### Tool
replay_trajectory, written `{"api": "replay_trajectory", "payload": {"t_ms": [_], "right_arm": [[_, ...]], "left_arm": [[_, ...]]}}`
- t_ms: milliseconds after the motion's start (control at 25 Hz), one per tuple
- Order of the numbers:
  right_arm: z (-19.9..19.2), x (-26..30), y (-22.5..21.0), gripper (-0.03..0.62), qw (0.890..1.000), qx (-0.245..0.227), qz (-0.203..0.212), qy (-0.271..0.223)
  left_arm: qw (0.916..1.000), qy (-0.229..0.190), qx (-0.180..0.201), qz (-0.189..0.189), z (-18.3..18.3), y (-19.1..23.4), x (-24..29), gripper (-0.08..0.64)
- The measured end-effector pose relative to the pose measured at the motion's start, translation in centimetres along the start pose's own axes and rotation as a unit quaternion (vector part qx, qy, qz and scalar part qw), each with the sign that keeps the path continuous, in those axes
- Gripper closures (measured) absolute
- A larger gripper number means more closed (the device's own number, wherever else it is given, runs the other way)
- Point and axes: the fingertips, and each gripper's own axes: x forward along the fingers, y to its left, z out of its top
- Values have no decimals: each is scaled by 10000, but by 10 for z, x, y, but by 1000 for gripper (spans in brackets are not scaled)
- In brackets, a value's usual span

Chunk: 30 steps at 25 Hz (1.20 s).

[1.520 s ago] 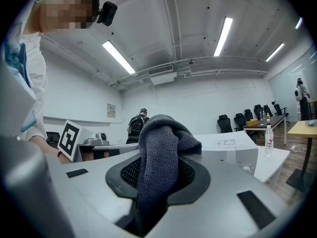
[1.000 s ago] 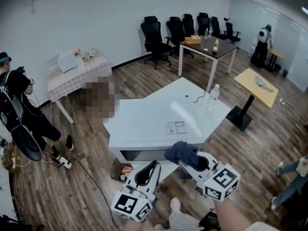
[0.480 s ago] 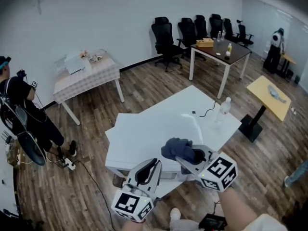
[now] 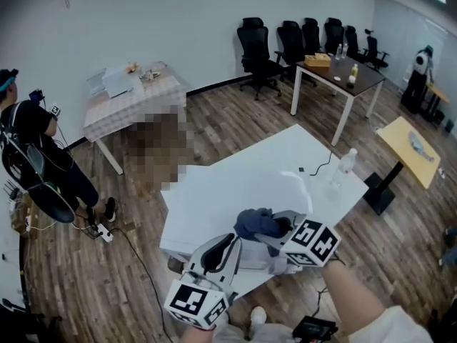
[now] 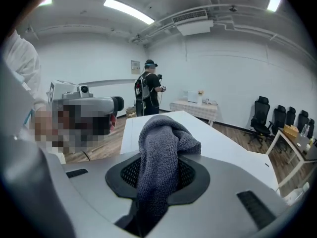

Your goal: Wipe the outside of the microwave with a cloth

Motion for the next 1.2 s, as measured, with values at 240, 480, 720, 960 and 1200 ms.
{"api": "replay_trajectory", "payload": {"t_ms": [240, 480, 720, 960, 1200], "right_arm": [[-13, 22, -8, 471, 9980, -353, -217, 468], [-18, -4, -30, 304, 9968, -92, -566, 557], [1, -42, -38, 304, 9949, -365, -928, 148], [28, -22, -22, 304, 9948, -583, -623, -560], [-4, 19, -28, 320, 9925, -1007, -620, 304]], "left_arm": [[9993, 359, -106, 64, -11, 17, 16, 512], [9981, 521, -318, 88, -22, 20, 18, 505], [9982, 442, -395, 18, -18, 20, 19, 505], [9982, 470, -383, -32, -20, 14, 20, 505], [9978, 524, -408, -12, -22, 13, 22, 505]]}}
